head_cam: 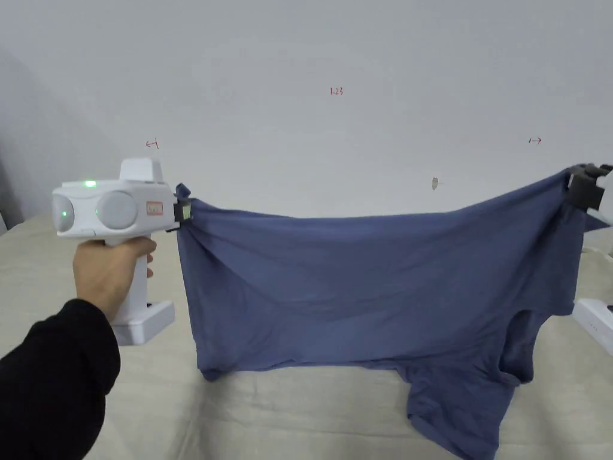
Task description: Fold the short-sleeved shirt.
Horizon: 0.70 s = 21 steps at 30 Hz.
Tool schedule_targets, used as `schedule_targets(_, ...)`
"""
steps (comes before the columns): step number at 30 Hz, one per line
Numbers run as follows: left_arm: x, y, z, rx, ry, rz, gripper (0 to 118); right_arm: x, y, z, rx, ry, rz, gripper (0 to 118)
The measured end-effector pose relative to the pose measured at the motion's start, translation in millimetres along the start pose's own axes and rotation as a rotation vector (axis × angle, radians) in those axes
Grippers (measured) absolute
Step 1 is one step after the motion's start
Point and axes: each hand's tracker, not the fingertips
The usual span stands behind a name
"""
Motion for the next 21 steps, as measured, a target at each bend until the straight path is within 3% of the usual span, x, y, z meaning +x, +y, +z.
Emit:
schedule_targets(9,-8,-104,14,-0.132,-0.019,0.045,0,4,-99,38,-0.140,0.019,-0.053,2)
schedule_targets(21,-35,-253,113,-0.291,-0.031,0.032,0,-8,-208,189,-0.282,0.079,-0.095,2)
